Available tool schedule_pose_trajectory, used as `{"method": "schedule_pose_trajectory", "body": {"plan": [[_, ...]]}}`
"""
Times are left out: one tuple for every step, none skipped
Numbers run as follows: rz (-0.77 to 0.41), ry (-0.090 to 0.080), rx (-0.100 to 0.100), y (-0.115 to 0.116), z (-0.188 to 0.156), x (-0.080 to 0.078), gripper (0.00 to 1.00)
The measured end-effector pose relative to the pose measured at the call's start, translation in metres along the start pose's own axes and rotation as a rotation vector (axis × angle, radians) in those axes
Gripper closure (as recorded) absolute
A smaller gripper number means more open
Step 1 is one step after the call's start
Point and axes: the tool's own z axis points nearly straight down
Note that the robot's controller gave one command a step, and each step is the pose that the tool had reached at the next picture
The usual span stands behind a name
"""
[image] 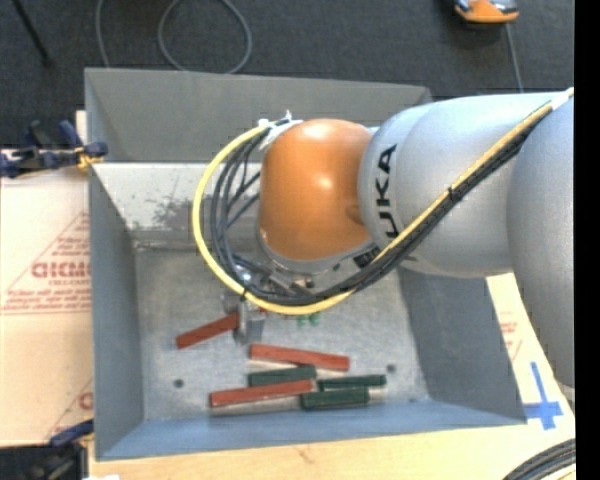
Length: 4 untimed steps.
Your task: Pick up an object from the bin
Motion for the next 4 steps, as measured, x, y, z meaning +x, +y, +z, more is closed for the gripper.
{"method": "schedule_pose_trajectory", "body": {"plan": [[0.003, 0.006, 0.000, 0.000, 0.003, 0.001, 0.00], [-0.051, 0.013, 0.001, -0.024, 0.121, 0.033, 0.00], [-0.048, 0.009, 0.000, -0.023, 0.115, 0.031, 1.00], [-0.018, 0.006, 0.001, -0.056, 0.102, 0.051, 1.00]]}}
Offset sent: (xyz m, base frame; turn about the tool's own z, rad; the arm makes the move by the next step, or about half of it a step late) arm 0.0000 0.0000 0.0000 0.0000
